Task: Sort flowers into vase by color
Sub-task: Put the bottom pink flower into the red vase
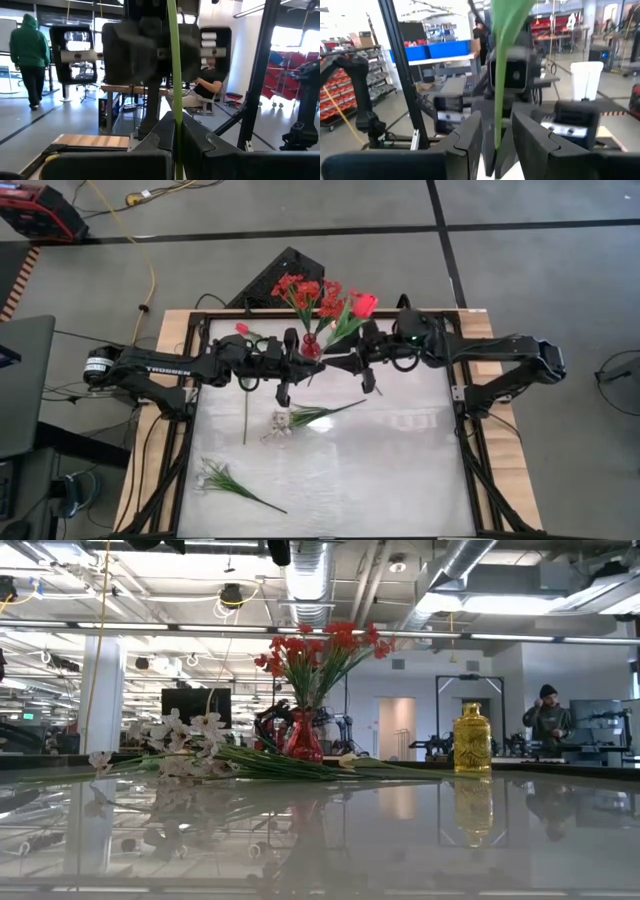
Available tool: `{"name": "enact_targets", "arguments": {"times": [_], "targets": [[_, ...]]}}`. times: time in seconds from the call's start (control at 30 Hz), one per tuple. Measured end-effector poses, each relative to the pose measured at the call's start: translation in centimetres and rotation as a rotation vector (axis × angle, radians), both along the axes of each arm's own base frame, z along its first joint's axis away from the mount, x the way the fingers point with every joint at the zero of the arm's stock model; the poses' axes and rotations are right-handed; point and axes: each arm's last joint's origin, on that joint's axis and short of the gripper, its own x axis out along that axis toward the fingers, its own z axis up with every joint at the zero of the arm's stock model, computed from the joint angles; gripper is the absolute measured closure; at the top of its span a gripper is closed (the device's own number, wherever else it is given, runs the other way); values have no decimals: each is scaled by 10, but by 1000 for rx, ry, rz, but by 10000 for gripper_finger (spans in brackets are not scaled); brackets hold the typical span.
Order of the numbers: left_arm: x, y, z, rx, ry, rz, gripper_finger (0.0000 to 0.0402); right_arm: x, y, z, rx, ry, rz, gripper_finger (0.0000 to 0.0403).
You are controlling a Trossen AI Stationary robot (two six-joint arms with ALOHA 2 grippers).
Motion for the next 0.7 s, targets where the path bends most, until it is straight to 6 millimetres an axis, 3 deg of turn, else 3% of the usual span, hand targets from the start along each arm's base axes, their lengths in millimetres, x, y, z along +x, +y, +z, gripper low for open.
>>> {"name": "enact_targets", "arguments": {"times": [0.27,0.47,0.7], "targets": [[1,2,-4,-18,40,50,401,13,0,-12,0,20,9,278],[1,2,-5,-37,48,55,400,13,-1,-14,-48,39,4,366],[-6,4,-12,30,191,127,346,10,-5,-22,-81,131,-8,377]]}}
